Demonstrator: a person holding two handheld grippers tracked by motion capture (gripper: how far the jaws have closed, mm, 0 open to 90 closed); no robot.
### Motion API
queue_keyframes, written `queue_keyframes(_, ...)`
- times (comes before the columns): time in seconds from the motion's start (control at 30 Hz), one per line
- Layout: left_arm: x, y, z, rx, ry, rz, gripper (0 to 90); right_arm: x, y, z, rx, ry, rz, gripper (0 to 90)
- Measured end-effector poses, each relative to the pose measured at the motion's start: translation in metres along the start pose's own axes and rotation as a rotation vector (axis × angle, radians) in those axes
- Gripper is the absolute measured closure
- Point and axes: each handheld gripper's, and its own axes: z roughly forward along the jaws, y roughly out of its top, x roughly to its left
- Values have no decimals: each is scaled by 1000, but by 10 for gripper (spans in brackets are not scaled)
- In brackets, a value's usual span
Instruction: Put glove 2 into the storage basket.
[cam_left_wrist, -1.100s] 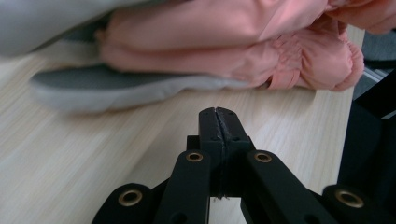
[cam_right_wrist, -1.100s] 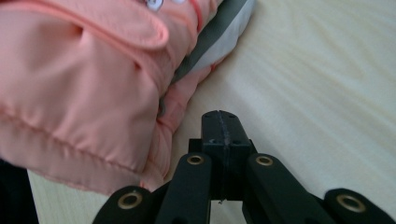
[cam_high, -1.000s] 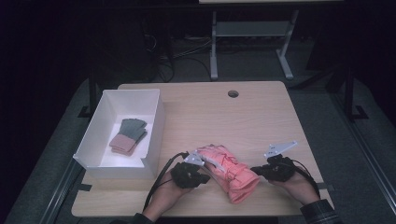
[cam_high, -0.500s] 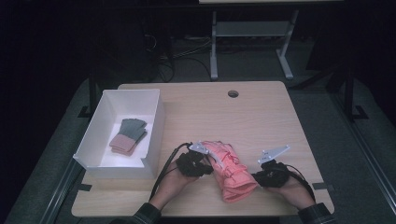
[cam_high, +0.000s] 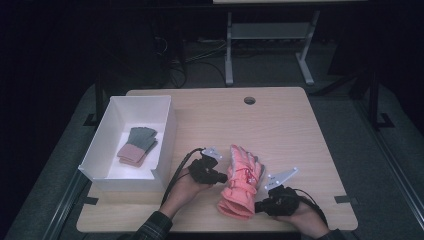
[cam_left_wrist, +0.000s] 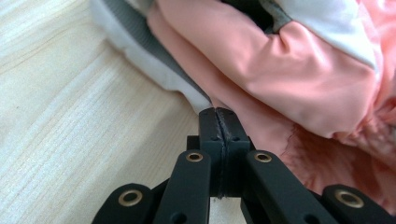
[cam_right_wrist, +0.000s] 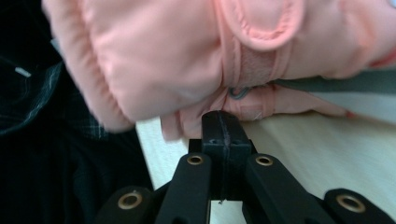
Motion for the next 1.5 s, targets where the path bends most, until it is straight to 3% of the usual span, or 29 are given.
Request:
queue_keyframes(0.1, 0, 0, 0, 7, -2, 6, 896, 6, 2, 6, 12, 12, -22, 900)
queue_keyframes(0.17, 0, -1, -2, 5, 1, 6, 896, 6, 3, 5, 17, -5, -43, 900)
queue_keyframes(0.27, 2, -2, -9, -11, 9, -2, 896, 1, 2, -12, -34, -63, -12, 900)
queue_keyframes(0.4, 4, -3, -20, -22, 22, -7, 895, -8, 3, -36, -152, -124, 23, 900)
queue_keyframes(0.57, 2, -7, -26, -24, 37, -13, 894, -16, 19, -48, -230, -166, 1, 900)
queue_keyframes(0.67, 2, -9, -28, -19, 42, -13, 895, -19, 30, -47, -248, -174, -12, 900)
queue_keyframes(0.9, 2, -9, -32, -24, 47, -13, 888, -29, 35, -23, -184, -197, -1, 900)
queue_keyframes(1.1, 1, -7, -37, -34, 51, -14, 806, -33, 32, -7, -120, -218, 10, 900)
queue_keyframes(1.17, 1, -5, -40, -42, 55, -20, 732, -33, 33, -2, -94, -229, 11, 900)
queue_keyframes(1.3, -3, 6, -48, -77, 22, -27, 545, -32, 33, 6, -80, -244, -13, 900)
queue_keyframes(1.5, -15, 29, -45, -97, 15, -14, 332, -30, 34, 8, -69, -260, -7, 900)
